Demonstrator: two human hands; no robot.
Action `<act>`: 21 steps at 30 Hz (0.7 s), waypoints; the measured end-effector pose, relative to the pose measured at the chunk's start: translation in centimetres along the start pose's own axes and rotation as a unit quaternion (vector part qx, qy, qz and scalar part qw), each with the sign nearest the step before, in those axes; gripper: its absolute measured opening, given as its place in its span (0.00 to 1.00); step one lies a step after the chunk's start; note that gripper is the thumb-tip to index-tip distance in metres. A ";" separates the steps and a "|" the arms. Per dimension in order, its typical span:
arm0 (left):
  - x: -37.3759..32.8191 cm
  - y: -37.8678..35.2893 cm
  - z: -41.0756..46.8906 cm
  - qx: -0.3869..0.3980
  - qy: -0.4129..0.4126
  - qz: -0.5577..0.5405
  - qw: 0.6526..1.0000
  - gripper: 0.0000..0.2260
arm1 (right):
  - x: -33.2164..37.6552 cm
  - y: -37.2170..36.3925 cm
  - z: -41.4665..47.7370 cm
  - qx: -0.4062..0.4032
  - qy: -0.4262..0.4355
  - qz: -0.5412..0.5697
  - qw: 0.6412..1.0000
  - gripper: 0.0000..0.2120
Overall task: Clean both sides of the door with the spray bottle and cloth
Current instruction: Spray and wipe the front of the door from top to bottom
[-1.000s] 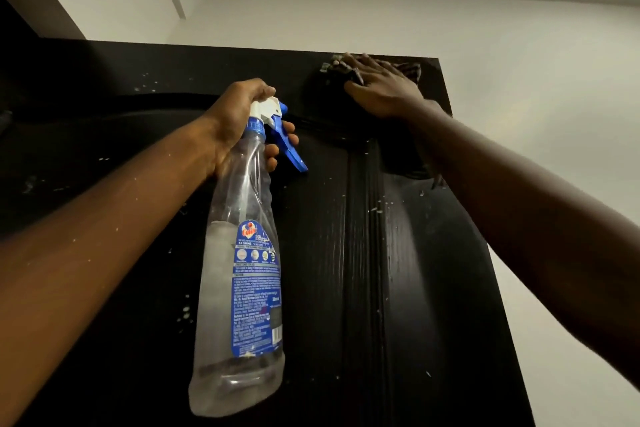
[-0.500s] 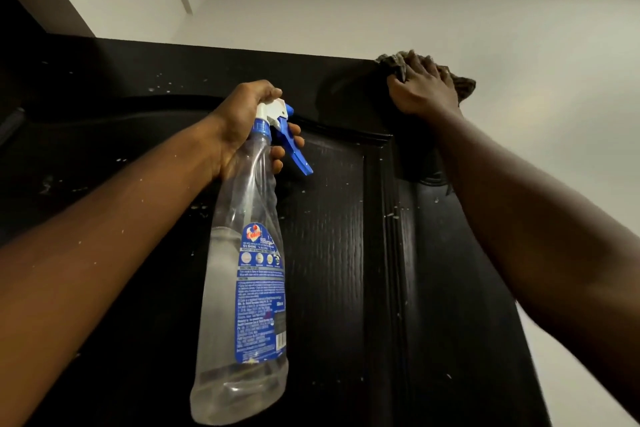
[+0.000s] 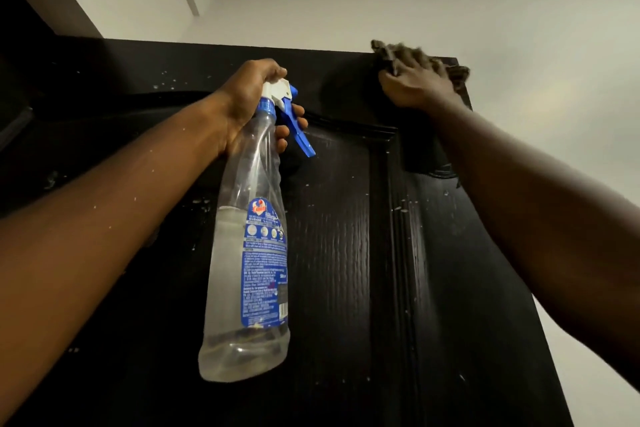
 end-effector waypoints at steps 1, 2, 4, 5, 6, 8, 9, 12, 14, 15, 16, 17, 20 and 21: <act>-0.4 0.1 0.2 -0.001 -0.006 -0.004 1.000 0.18 | 2.1 -0.5 -0.2 0.009 0.053 0.000 0.999 0.30; -0.7 0.3 0.3 -0.003 -0.010 -0.009 1.000 0.18 | 3.8 -1.0 -0.8 0.017 0.099 0.003 0.995 0.29; -1.2 0.6 0.5 -0.009 -0.015 -0.012 1.000 0.18 | 5.1 -1.7 -2.7 0.019 0.141 0.016 0.990 0.28; -1.5 0.8 0.6 -0.010 -0.018 -0.008 1.000 0.18 | 4.7 -1.9 -3.4 0.009 0.137 0.017 0.990 0.28; -1.8 1.0 0.7 -0.010 -0.021 -0.004 1.000 0.18 | 3.8 -2.1 -4.0 -0.003 0.112 0.014 0.994 0.28; -2.2 1.6 0.9 -0.010 -0.022 0.009 1.000 0.19 | 1.5 -2.1 -4.4 -0.022 0.023 0.015 0.999 0.30; -2.3 1.9 1.0 -0.011 -0.020 0.017 1.000 0.20 | 0.7 -2.1 -4.4 -0.027 -0.026 0.017 0.999 0.30; -2.4 3.6 1.5 -0.020 -0.010 0.034 0.999 0.20 | 0.8 -2.4 -3.1 -0.028 -0.108 0.021 0.993 0.32; -2.2 4.9 2.0 -0.030 -0.001 0.044 0.999 0.20 | 2.5 -2.7 -0.9 -0.023 -0.110 0.021 0.993 0.32; -2.1 5.6 2.2 -0.033 0.001 0.046 0.998 0.19 | 3.9 -2.9 0.6 -0.018 -0.096 0.018 0.995 0.32; -2.0 6.4 2.4 -0.034 0.003 0.044 0.998 0.19 | 5.6 -3.2 2.3 -0.010 -0.073 0.019 0.997 0.31; -1.7 7.2 2.6 -0.036 0.005 0.041 0.998 0.18 | 7.6 -3.6 3.8 -0.002 -0.043 0.019 0.999 0.31; -0.7 8.9 4.3 -0.038 -0.008 0.032 0.999 0.18 | 13.2 -5.5 6.5 0.018 0.062 0.006 0.998 0.29; -0.3 9.5 4.7 -0.036 -0.012 0.027 0.999 0.18 | 14.5 -6.1 6.5 0.029 0.095 0.006 0.995 0.29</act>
Point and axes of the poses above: each hand's wrist, its own z-axis towards the middle knuckle, its own y-axis out of the back of the hand, x = y × z, the point moved 10 cm from there along z, towards the middle knuckle, and after that the axes turned 13 degrees about y, right-handed, at the moved point
